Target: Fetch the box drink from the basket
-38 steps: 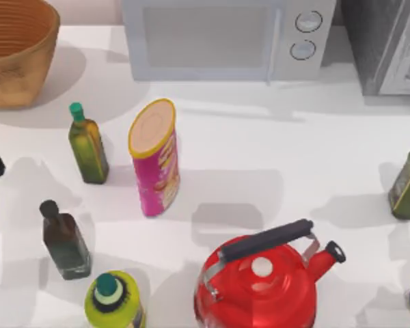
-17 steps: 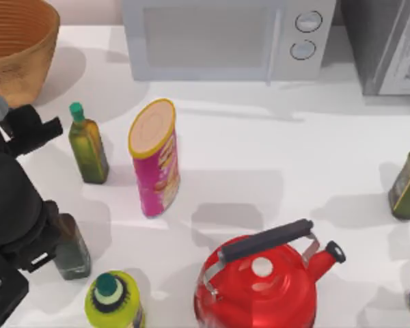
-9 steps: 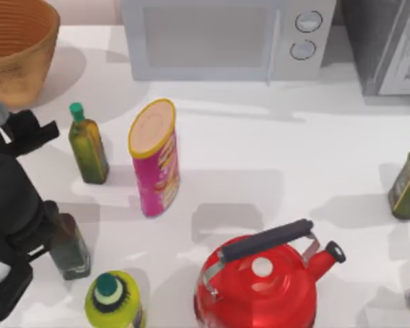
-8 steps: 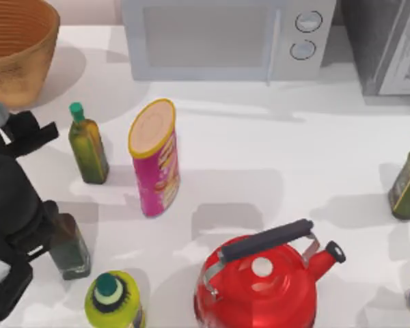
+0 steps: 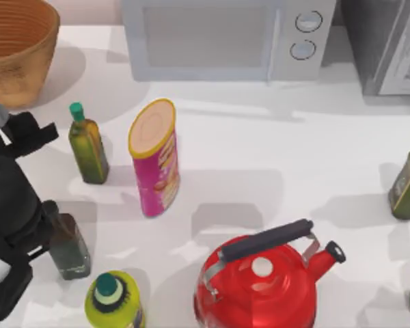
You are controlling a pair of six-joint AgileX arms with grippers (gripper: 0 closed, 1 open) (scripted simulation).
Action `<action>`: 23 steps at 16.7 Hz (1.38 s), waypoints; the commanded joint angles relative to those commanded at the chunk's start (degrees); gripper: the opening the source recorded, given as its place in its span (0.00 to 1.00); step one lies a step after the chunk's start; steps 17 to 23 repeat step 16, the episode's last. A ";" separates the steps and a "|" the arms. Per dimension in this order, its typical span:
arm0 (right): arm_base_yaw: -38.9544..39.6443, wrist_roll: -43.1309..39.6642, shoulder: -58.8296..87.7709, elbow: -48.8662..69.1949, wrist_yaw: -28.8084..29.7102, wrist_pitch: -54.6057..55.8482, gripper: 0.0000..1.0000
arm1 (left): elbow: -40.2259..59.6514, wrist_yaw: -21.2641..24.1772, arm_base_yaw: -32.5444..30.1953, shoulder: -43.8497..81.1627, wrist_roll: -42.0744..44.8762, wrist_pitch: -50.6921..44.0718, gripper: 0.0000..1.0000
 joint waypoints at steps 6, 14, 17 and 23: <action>0.00 0.00 0.00 0.00 0.00 0.00 1.00 | 0.00 0.00 0.00 0.00 0.00 0.00 0.68; 0.00 0.00 0.00 0.00 0.00 0.00 1.00 | 0.00 0.00 0.00 0.00 0.00 0.00 1.00; 0.00 0.00 0.00 0.00 0.00 0.00 1.00 | 0.00 0.00 0.00 0.00 0.00 0.00 1.00; 0.00 0.00 0.00 0.00 0.00 0.00 1.00 | 0.00 0.00 0.00 0.00 0.00 0.00 1.00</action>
